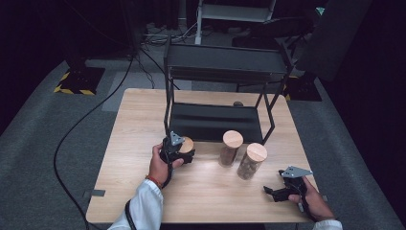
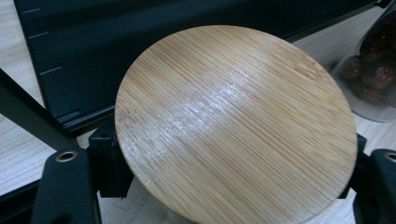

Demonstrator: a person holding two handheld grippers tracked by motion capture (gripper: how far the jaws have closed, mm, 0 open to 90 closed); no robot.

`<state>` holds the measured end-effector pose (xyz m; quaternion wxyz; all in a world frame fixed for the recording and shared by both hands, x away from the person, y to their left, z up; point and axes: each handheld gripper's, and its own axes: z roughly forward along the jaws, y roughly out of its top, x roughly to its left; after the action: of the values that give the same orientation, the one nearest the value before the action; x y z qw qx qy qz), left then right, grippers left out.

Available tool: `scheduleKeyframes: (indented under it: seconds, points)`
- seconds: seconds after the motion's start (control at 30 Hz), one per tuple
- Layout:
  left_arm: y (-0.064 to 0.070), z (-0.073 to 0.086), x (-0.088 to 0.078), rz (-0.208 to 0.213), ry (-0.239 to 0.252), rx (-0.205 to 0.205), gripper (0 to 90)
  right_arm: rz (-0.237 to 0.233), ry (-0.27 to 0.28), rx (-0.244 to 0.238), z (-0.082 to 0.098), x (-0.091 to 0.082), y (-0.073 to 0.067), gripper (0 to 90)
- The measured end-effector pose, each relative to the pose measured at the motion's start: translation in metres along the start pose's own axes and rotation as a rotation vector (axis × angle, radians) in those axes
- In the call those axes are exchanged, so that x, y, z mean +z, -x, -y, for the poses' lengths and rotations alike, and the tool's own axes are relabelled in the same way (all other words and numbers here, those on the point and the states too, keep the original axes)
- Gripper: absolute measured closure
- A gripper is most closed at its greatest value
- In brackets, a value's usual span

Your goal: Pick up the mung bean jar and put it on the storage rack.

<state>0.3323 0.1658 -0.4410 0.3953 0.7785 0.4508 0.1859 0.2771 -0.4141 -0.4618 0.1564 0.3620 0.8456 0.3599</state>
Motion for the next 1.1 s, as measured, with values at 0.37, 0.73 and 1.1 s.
scheduleKeyframes:
  seconds: [0.37, 0.73, 1.1]
  points:
    - [0.0015, -0.0019, -0.0008, -0.012, 0.003, -0.008, 24.5, 0.000, 0.000, 0.000, -0.0001, 0.0001, 0.0001, 0.0]
    - [0.0019, -0.0013, -0.0017, -0.018, 0.009, -0.003, 25.0, 0.000, 0.000, 0.000, -0.0001, 0.0001, 0.0001, 0.0]
    - [0.0037, -0.0060, -0.0031, -0.030, 0.028, -0.009, 25.0, 0.000, 0.000, 0.000, -0.0001, 0.0001, 0.0001, 0.0]
